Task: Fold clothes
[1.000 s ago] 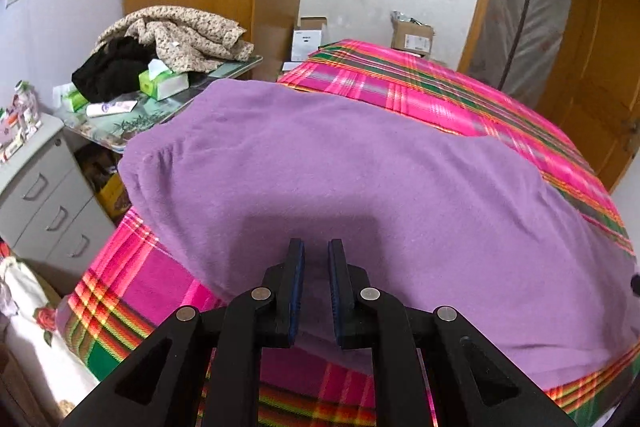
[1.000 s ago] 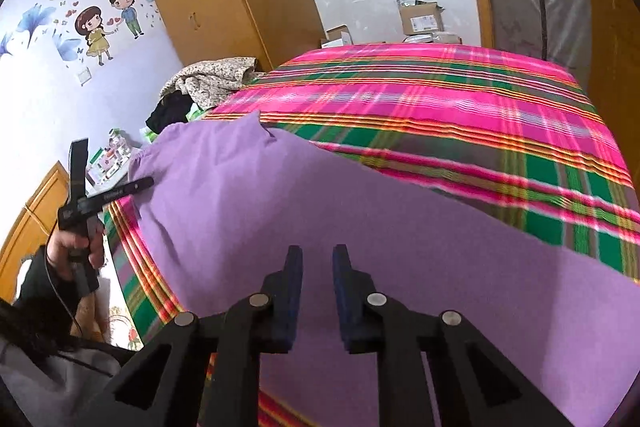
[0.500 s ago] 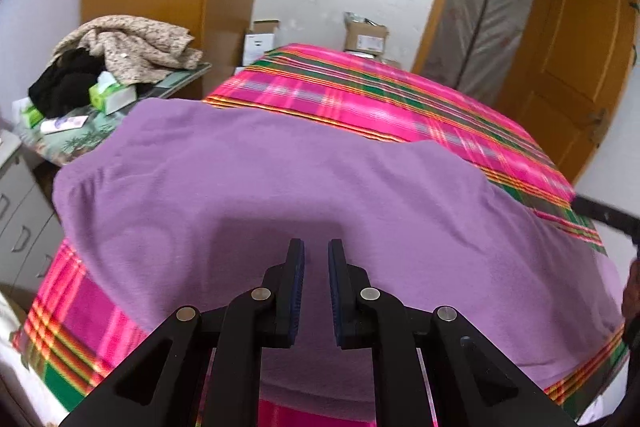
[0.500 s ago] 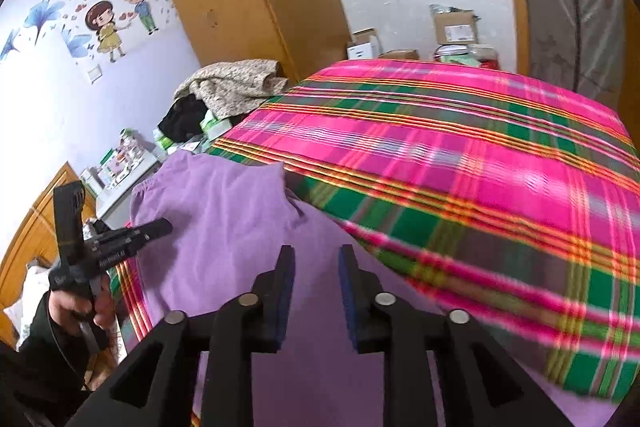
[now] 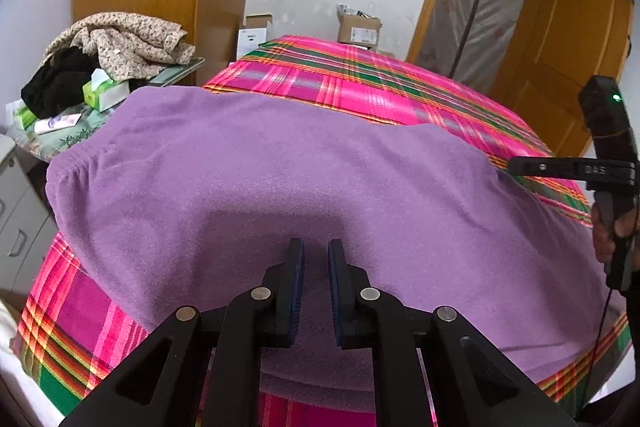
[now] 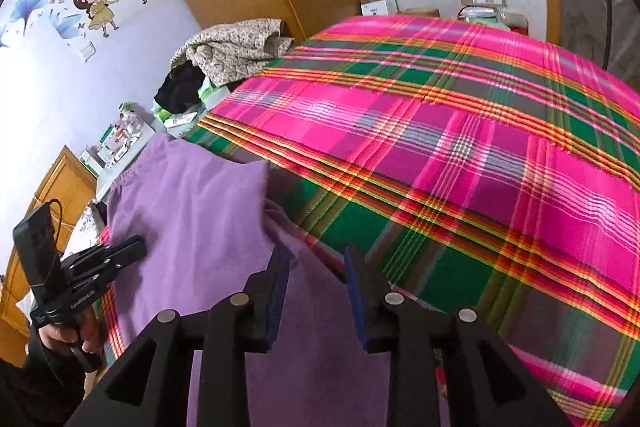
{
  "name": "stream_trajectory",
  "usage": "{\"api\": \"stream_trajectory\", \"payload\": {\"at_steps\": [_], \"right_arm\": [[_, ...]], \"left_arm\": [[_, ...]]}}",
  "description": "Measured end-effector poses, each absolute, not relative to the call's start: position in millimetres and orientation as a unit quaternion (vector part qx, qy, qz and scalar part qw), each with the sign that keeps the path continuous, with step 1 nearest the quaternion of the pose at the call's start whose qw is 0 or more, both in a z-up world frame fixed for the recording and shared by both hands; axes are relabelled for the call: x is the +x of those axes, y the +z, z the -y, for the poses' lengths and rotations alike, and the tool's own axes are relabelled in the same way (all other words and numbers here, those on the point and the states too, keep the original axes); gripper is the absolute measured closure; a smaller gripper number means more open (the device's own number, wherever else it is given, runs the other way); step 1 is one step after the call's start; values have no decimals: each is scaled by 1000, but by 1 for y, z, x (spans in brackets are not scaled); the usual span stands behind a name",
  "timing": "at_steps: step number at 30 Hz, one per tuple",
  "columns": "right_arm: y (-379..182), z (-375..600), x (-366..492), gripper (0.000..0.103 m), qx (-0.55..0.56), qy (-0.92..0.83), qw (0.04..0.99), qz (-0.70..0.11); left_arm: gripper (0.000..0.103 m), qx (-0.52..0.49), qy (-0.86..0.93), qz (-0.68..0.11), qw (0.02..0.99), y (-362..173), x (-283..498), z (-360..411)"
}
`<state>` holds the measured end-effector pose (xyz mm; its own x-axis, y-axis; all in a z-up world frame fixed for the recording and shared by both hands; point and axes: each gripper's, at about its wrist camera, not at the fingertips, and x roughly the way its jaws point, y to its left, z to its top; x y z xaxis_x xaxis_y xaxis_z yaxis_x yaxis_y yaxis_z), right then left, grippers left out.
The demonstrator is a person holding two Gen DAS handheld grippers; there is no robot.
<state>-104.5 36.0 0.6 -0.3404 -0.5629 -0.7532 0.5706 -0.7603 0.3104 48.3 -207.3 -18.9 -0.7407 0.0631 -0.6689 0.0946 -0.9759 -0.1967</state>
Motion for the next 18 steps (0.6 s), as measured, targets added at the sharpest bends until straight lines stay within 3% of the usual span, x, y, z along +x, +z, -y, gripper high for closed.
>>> {"api": "stream_trajectory", "payload": {"at_steps": [8, 10, 11, 18], "right_arm": [[-13, -19, -107, 69, 469, -801, 369, -47], [-14, -19, -107, 79, 467, -800, 373, -47], [-14, -20, -106, 100, 466, -800, 375, -44], [-14, -48, -114, 99, 474, -810, 346, 21]], "left_arm": [[91, 354, -929, -105, 9, -21, 48, 208], [91, 354, -929, -107, 9, -21, 48, 208], [91, 354, -929, -107, 8, -21, 48, 209], [91, 352, -929, -111, 5, -22, 48, 209]]}}
